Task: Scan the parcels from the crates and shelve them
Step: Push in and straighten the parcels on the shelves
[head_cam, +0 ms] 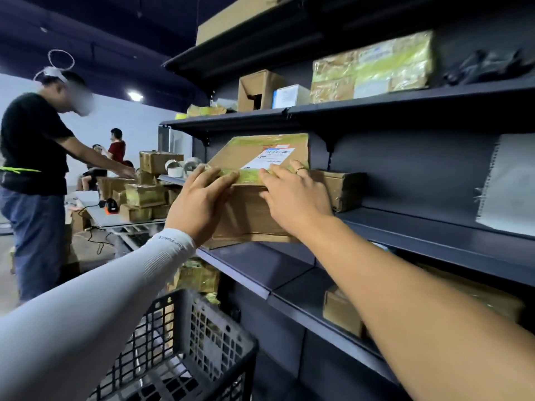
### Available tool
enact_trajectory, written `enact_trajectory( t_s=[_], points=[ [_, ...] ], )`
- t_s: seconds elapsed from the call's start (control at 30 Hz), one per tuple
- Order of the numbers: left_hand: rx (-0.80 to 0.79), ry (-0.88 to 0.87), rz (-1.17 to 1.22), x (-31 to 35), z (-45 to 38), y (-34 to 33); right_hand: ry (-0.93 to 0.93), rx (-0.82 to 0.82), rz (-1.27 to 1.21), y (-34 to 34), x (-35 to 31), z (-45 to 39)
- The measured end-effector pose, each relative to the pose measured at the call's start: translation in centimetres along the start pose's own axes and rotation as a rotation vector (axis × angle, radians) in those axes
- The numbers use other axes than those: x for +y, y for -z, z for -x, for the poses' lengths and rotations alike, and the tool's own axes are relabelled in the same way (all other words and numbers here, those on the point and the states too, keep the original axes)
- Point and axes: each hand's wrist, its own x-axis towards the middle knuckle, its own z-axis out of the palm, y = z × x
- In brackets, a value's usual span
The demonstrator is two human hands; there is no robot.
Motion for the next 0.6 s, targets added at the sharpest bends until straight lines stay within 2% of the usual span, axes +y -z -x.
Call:
enact_trajectory(
  t_s=[0.23, 0.6],
  points=[
    [-0.041, -0.072, 0.1, 6.5, -4.4, -3.2, -0.131, 0.001, 0.087, 3.3, 6.9, 2.3],
    [0.067, -0.169, 0.212, 14.1, -7.7, -5.5, -0.251, 0.043, 0.144, 7.3, 12.6, 6.0]
  ],
)
